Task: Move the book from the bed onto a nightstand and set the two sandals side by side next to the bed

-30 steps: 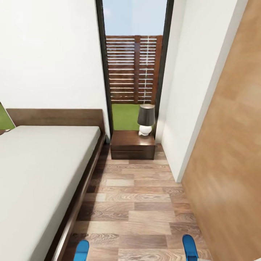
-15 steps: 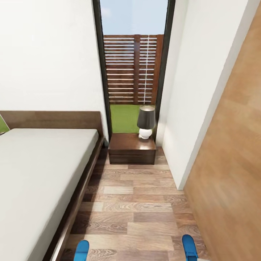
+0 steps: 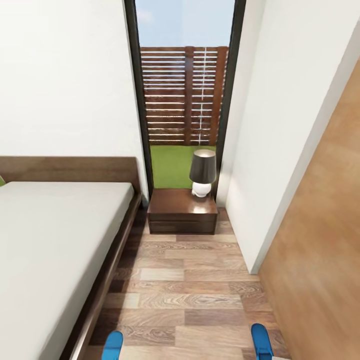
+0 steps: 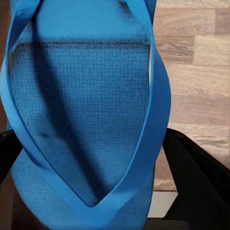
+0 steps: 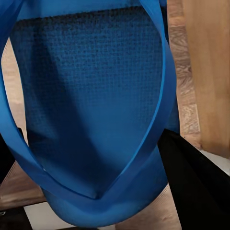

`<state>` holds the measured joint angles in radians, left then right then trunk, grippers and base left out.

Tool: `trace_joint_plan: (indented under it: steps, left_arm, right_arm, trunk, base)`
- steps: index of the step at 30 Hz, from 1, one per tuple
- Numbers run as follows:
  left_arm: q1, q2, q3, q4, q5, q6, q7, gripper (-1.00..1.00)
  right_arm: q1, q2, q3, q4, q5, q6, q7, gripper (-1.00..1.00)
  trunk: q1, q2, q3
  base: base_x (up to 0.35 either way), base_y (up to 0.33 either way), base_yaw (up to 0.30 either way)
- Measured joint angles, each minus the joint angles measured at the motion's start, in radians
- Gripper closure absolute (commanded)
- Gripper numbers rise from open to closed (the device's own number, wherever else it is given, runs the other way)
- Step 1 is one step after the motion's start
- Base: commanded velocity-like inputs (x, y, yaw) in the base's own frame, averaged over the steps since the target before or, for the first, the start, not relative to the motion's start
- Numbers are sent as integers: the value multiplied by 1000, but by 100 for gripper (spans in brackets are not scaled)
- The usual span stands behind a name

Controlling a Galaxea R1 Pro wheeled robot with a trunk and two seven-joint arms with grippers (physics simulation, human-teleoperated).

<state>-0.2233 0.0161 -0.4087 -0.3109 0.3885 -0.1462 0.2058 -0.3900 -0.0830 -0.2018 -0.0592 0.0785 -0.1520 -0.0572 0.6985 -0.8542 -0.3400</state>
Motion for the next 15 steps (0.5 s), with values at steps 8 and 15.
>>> trace_joint_plan:
  steps: [8,15]
  left_arm:
    - [0,0,0,0,0,0,0,100]
    - [0,0,0,0,0,-1,0,100]
  right_arm:
    - [0,1,0,0,0,0,0,100]
    - [0,6,0,0,0,0,0,100]
  trunk:
    - [0,0,0]
    - [0,0,0]
  base:
    - [320,-36,0]
    - [320,-72,0]
